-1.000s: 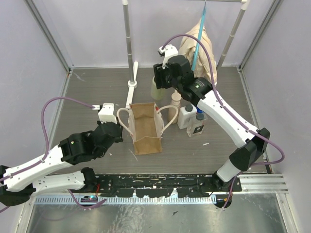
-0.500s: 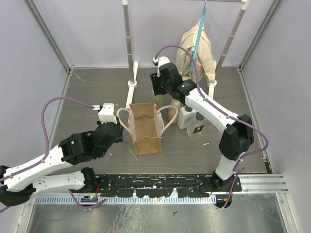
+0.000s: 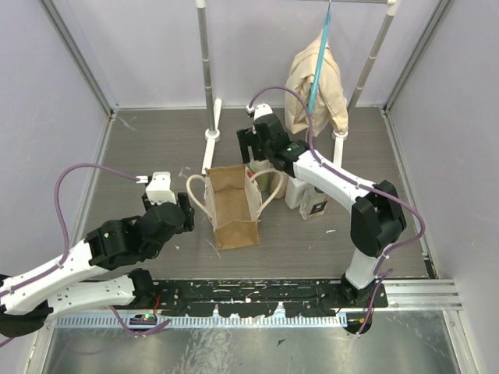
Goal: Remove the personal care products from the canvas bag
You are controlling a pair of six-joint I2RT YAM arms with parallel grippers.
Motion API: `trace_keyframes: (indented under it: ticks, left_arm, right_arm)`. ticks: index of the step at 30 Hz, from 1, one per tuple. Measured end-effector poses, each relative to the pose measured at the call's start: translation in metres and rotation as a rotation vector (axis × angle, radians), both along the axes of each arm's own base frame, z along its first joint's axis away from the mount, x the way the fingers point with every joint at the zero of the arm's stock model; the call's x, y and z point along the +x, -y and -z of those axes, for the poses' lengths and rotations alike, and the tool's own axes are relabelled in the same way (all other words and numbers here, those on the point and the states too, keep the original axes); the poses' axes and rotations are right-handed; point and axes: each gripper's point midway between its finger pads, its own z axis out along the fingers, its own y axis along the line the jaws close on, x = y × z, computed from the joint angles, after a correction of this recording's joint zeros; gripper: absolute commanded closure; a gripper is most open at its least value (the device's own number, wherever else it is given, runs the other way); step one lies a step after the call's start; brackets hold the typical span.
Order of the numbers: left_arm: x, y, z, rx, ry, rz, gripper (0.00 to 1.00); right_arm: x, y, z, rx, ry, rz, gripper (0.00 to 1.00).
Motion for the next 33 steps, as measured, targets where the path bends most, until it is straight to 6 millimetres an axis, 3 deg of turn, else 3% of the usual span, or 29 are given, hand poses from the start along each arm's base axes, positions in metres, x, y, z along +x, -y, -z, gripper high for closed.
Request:
trace_keyframes:
  ticks: [5, 6, 7, 15, 26, 29, 33]
  left_arm:
    - [-0.002, -0.011, 0.001, 0.006, 0.003, -0.022, 0.17]
    - [-0.003, -0.012, 0.001, 0.007, 0.004, -0.024, 0.03]
    - [-0.003, -0.014, 0.000, 0.008, 0.005, -0.028, 0.01]
    - [0.004, -0.019, -0.004, 0.062, -0.005, -0.065, 0.01]
    - [0.060, -0.049, -0.027, 0.050, -0.109, -0.222, 0.01]
    - [0.075, -0.055, -0.034, 0.071, -0.124, -0.248, 0.01]
    - [0.089, -0.066, -0.039, 0.085, -0.135, -0.279, 0.01]
  right_arm:
    - [0.005, 0.003, -0.019, 0.022, 0.059, 0.022, 0.10]
    - [0.004, 0.004, -0.024, 0.025, 0.070, 0.027, 0.10]
    - [0.003, 0.007, -0.031, 0.030, 0.083, 0.032, 0.09]
    - [-0.013, 0.034, -0.092, 0.112, 0.157, 0.103, 0.04]
    - [-0.069, 0.084, -0.163, 0.211, 0.251, 0.169, 0.01]
    - [-0.082, 0.098, -0.164, 0.214, 0.262, 0.192, 0.02]
    - [-0.100, 0.115, -0.138, 0.179, 0.218, 0.219, 0.00]
